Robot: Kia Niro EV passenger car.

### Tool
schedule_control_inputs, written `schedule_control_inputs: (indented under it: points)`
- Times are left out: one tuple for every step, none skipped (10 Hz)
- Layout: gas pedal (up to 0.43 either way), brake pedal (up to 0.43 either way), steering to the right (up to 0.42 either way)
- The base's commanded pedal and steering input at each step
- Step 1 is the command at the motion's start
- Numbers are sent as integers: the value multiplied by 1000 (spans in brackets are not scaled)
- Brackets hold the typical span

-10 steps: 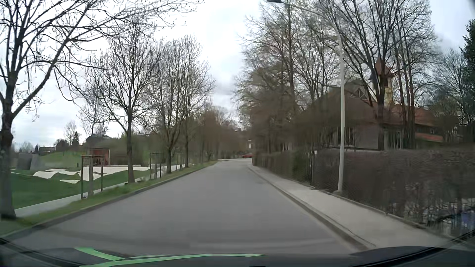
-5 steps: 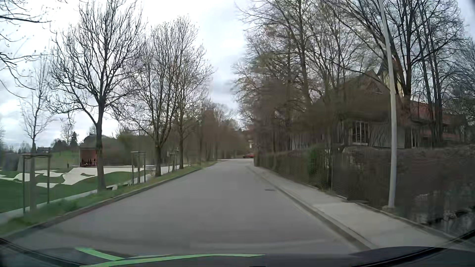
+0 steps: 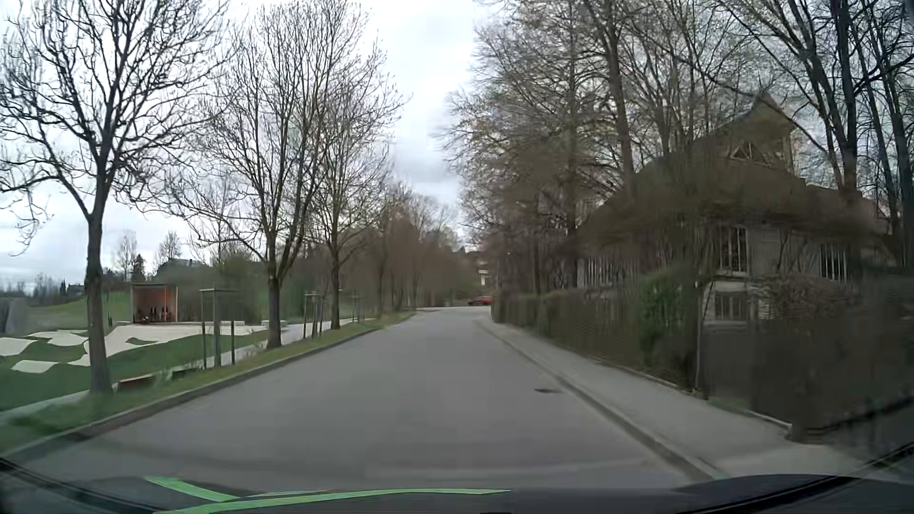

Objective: Follow the waypoints while adhering to traffic rules and regulations

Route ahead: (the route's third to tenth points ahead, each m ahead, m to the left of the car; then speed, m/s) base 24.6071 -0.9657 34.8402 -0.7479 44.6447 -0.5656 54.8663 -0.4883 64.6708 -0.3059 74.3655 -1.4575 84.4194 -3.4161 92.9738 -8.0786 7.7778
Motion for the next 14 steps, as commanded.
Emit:
schedule_control_inputs:
  points:
    - [0,0,0]
    - [0,0,0]
    - [8,0,-1]
    - [39,0,-1]
    - [59,0,-1]
    - [59,0,-1]
    - [79,0,-1]
    - [87,0,-1]
    - [87,0,-1]
    - [87,0,-1]
    - [98,0,-1]
    - [98,0,-1]
    - [98,0,-1]
    - [98,0,0]
